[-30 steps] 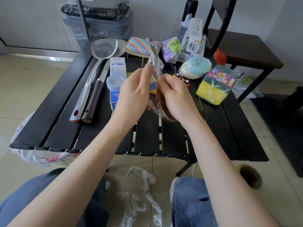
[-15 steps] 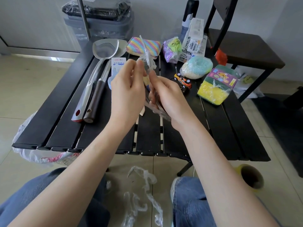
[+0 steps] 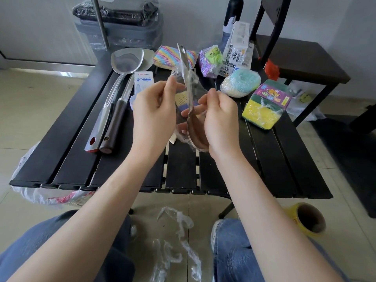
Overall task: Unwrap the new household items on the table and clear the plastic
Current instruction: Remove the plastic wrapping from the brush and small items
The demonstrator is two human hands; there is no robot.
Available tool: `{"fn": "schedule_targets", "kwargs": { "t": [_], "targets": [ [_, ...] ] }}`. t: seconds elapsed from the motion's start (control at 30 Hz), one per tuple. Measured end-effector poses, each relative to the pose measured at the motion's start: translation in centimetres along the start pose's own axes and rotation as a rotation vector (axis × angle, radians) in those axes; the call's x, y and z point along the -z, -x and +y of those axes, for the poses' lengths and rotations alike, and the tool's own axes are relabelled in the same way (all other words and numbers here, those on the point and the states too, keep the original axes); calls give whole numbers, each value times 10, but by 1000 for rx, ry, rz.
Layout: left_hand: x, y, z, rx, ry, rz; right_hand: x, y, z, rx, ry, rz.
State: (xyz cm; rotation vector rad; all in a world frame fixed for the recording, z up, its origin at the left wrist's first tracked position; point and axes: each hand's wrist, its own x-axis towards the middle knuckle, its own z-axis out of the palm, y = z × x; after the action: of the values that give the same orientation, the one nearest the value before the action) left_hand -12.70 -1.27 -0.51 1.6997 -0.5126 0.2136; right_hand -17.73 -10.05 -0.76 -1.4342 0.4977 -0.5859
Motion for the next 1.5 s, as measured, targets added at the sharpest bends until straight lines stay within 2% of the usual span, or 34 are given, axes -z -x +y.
{"fn": "schedule_targets", "kwargs": {
  "t": [0.1, 0.2, 0.3, 0.4, 0.53, 0.6, 0.83, 1.03, 1.13, 1.23, 1.4, 1.5],
  "targets": [
    [-1, -3, 1, 55, 56, -20, 1, -1, 1, -113, -64, 46],
    [-1, -4, 2, 91, 140, -31, 9, 0, -6, -311, -258, -26],
    [0, -3, 0, 132, 214, -44, 11, -3, -10, -383, -311, -22],
    [-1, -3, -4, 132, 239, -36, 9, -2, -15, -374, -300, -54],
    [1, -4, -7, 52, 218, 27, 2, -4, -11, -275, -23, -81],
    [3, -3, -6, -1, 185, 47, 1, -5, -11, -235, 26, -53],
    [4, -2, -5, -96, 151, 63, 8, -10, -9, -129, 21, -108],
    [1, 0, -2, -13, 113, 194, 4, -5, -15, -99, -18, -82],
    [3, -4, -7, 75, 90, 107, 7, -8, -13, -93, -71, -75],
    [2, -5, -7, 112, 7, -110, 9, -8, -11, -67, -4, -79],
    [-1, 1, -3, 129, -39, -405, 17, -13, -8, -132, -25, 47],
    [-7, 10, -4, 40, -92, -391, 14, -15, -4, -206, -61, 85]
  ]
}}
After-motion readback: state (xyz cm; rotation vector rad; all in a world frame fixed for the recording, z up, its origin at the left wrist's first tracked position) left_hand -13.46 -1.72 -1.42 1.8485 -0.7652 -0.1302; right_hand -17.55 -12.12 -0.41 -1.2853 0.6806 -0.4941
